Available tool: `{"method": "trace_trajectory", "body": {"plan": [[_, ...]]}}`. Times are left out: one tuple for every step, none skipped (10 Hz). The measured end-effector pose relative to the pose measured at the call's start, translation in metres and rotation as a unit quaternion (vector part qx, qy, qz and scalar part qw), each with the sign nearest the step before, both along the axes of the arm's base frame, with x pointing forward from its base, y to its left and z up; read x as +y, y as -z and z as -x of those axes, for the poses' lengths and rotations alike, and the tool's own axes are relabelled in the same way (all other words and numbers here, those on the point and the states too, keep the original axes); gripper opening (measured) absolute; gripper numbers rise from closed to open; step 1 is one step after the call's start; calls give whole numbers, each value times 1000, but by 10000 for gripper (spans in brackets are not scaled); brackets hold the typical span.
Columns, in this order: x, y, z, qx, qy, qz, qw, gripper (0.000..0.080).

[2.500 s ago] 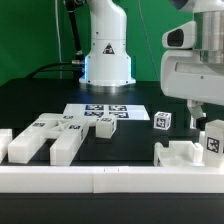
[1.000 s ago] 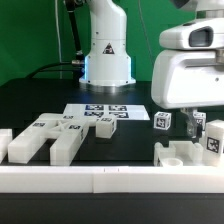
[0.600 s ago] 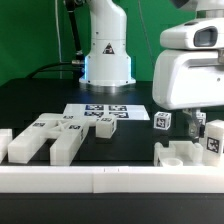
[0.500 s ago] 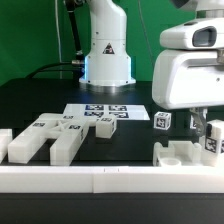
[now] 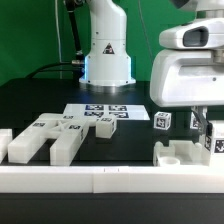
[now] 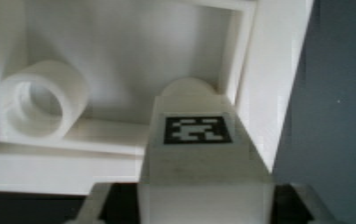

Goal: Assemble chair

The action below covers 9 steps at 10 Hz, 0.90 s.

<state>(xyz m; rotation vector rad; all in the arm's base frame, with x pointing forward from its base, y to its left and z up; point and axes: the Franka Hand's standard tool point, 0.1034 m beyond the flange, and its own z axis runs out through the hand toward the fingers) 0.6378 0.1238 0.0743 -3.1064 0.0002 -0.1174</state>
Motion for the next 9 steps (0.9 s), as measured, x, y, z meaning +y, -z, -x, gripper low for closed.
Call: {"method": "trace_trajectory", "body": {"plan": [[-1,0,0,2,60,-6,998,288],[-4,1,0,5,106,-8,994,288],[-7,1,1,7,135,-8,991,289],[-8,1,1,8,151,-8,988,289],[-11,1,2,11,177,-7,984,291],[-13,0,2,12,198,-6,980,291],[-18,0,2,14,229,-3,973,291],[-20,0,2,15,238,-2,971,291],[-22,0,2,16,242,-1,970,298]]}}
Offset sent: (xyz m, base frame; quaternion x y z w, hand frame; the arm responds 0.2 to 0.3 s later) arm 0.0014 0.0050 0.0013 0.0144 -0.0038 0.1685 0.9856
